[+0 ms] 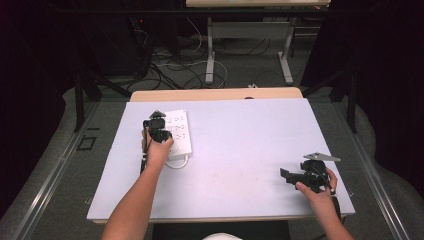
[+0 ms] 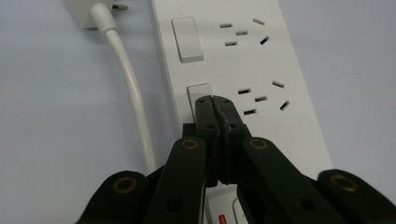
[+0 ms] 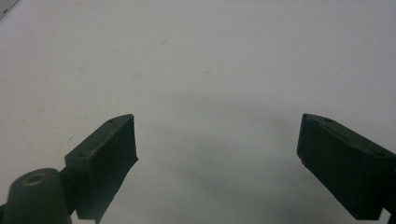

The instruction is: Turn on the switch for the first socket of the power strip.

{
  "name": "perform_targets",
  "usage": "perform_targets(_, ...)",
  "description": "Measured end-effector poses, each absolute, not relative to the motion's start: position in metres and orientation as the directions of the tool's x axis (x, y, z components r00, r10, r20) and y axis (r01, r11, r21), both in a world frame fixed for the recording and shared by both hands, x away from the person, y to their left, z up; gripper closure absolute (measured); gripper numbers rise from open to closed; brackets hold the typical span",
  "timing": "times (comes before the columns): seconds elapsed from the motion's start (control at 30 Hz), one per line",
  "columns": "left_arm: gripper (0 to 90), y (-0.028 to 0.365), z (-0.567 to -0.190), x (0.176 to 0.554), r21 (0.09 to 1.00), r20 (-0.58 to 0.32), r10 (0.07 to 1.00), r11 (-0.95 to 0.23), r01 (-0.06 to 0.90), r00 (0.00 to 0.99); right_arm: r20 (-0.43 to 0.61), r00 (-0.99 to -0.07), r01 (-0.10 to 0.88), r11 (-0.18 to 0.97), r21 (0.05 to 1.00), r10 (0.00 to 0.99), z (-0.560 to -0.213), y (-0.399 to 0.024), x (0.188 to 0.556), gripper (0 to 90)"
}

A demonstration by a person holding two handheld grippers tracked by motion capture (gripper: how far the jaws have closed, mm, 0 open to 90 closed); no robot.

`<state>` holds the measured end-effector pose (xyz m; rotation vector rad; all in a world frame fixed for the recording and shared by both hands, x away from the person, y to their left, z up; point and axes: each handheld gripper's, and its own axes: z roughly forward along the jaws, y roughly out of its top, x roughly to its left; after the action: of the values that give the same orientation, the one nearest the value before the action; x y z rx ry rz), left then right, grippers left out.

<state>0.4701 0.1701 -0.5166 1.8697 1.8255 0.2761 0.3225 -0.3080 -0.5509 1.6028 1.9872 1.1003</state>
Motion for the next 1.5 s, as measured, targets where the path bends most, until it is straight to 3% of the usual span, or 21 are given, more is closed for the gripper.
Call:
perform_targets(0.73,87.0,0.177,-0.512,0.469,0.501,-0.226,0.971,0.043,0.864,0.083,0.188,-0.292,0.657,0.053,0.752,0.938,-0.55,-0.308,0.322,11.5)
perform_targets(1.5,67.6,0.174,-0.503,0.461,0.532,-0.269,0.954,0.03,0.846,0.135,0.192,-0.29,0.658,0.049,0.752,0.938,-0.551,-0.309,0.322,11.7)
